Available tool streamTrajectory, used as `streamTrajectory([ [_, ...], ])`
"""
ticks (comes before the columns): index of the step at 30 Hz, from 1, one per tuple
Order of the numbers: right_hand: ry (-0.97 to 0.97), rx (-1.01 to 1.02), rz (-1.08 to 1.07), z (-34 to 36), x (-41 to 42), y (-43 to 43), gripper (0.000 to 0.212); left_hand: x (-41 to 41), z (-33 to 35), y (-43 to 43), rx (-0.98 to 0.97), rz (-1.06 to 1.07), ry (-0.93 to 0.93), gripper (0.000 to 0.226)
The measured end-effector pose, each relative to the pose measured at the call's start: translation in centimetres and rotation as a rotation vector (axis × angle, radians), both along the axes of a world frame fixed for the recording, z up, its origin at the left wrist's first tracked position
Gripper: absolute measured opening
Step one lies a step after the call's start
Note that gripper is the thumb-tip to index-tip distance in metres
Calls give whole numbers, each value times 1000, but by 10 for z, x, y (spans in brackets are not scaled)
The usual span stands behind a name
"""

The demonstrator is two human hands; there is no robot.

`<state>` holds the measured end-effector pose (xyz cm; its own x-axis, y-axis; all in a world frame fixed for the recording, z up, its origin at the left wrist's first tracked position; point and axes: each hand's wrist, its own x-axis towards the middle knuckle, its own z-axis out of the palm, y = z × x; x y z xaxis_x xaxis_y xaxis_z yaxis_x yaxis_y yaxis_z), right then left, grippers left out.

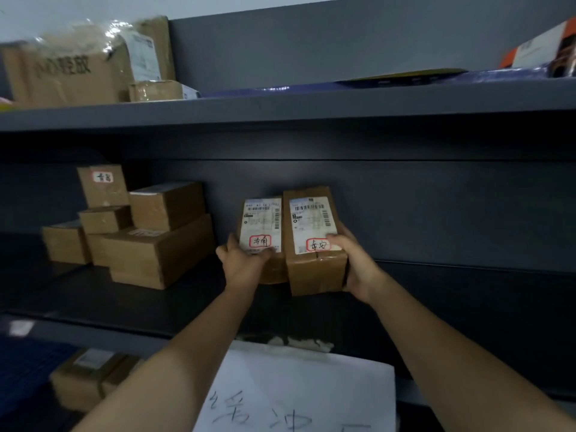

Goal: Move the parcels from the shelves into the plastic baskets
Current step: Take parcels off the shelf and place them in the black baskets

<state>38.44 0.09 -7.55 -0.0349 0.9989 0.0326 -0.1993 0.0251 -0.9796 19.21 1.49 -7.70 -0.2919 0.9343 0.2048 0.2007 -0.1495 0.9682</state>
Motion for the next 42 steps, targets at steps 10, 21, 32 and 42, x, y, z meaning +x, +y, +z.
streamTrajectory([
  [10, 210, -32, -158, -1, 45, -74, 32, 42, 5, -52, 123, -165, -159, 53],
  [21, 277, -88, -587, -4, 118, -261, 40, 130, 5, -157, 186, -731, -208, 50],
  [32, 436, -180, -1129, -50, 200, -529, 37, 300, -39, -349, -200, -1343, -112, 30],
  [42, 438, -381, -1564, -113, 296, -786, 43, 497, -121, -577, -600, -1681, 86, 40],
])
